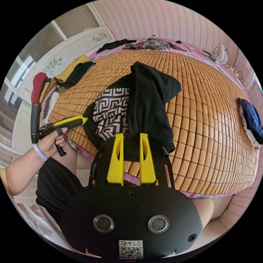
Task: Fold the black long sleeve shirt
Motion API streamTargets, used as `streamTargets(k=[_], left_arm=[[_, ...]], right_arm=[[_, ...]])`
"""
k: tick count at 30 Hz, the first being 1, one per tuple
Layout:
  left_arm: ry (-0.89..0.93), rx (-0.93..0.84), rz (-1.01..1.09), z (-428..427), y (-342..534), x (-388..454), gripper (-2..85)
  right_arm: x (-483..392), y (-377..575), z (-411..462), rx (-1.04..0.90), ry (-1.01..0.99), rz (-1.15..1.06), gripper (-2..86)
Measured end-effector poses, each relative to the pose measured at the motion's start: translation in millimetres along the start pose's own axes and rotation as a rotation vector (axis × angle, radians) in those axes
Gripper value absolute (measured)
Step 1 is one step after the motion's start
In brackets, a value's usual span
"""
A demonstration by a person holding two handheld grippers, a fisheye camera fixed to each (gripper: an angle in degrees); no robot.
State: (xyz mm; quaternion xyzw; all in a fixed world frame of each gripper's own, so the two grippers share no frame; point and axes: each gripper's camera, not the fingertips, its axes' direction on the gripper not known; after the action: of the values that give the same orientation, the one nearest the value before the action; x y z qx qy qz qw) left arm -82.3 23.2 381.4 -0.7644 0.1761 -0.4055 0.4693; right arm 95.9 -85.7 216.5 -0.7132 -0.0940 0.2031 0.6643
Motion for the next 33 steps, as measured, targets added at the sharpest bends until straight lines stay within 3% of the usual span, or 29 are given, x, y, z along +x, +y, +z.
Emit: streamTargets(k=[5,8,12,19,29,33], left_arm=[[0.024,-0.032,-0.019,-36.2,19.4,8.6,0.2],[0.194,0.079,-0.057,-86.2,31.7,7.9,-0.1],[0.285,0.204,0.007,-161.3,25.5,20.0,-0.4],[0.327,0.683,0.151,-376.5,28.7,60.4,-0.7],[0.176,1.109,0.316,-596.5,125.8,128.6,-0.7],[0.02,1.098,0.364,-622.3,152.7,156.0,-0.7]], right_arm=[[35.4,36.7,-43.0,0.128,-0.103,0.083,2.1],[76.3,64.3,-94.1,0.269,-0.184,0.157,1.9],[134.0,100.0,-178.0,0.484,-0.318,0.23,1.5],[146.5,145.1,-312.8,0.807,-0.323,0.088,1.2],[112.4,198.9,-458.7,1.046,-0.375,-0.212,1.0],[93.4,224.9,-492.6,1.126,-0.266,-0.264,1.0]])
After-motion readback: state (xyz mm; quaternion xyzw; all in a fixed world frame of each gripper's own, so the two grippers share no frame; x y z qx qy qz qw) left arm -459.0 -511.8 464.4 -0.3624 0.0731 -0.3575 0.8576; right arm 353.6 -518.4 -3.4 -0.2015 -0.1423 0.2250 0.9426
